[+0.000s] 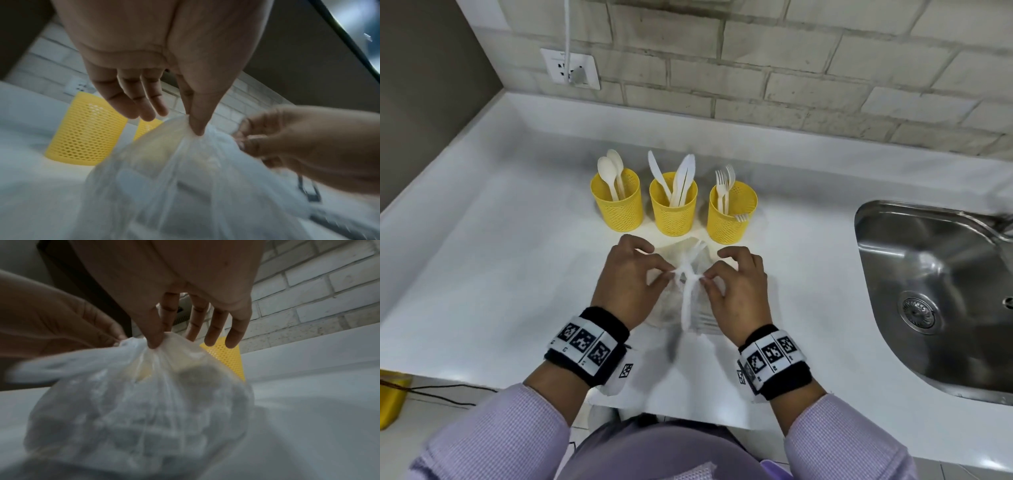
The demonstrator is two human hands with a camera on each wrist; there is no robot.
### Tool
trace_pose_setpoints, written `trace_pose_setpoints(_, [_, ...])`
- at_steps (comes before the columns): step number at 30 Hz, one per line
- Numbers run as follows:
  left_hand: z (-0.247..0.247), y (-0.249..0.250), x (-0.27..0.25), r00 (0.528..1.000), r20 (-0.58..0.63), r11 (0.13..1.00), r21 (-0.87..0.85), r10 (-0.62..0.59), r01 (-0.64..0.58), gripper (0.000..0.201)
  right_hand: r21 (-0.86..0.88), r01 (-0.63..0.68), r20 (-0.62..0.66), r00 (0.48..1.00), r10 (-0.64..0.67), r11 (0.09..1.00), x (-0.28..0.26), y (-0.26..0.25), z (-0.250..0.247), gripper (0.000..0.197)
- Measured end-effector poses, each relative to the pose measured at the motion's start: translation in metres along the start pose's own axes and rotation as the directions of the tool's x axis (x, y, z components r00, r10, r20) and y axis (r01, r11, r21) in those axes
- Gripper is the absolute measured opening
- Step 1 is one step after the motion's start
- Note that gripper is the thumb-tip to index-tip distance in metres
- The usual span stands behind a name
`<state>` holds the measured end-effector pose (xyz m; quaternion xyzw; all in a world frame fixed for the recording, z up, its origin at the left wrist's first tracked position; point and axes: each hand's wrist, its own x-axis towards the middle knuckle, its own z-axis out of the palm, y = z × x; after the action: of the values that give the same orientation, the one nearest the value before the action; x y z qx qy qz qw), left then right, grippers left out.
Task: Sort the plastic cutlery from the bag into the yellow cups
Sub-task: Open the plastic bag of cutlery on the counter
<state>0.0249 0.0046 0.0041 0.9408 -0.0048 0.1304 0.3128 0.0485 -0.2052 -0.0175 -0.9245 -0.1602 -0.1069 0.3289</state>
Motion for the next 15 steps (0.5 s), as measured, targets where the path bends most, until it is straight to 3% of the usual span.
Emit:
trace_pose_setpoints(6, [-0.02,-0.029,0.001,0.975,-0.1,0.973,-0.136,-0.199,0.185,0.014,0.165,-0.136,-0.126,0.979,0.158,0.977,-0.005,0.038,-0.027,0.01])
trace_pose_setpoints(9, [-0.023,-0.039,-0.004,0.959,-0.077,0.953,-0.161,-0.271,0.256,0.022,0.21,-0.23,-0.1,0.962,0.255,0.95,-0.01,0.051,-0.032,0.022])
trace_pose_setpoints(12, [-0.022,-0.036,-0.005,0.957,0.01,0.947,-0.139,-0.291,0.29,0.022,0.214,-0.255,-0.039,0.962,0.269,0.943,-0.009,0.045,-0.032,0.022])
trace_pose_setpoints(15, [-0.017,-0.022,0.001,0.965,0.098,0.968,-0.027,-0.244,0.248,0.048,0.132,-0.21,0.046,0.977,0.206,0.969,-0.001,0.028,-0.031,0.041])
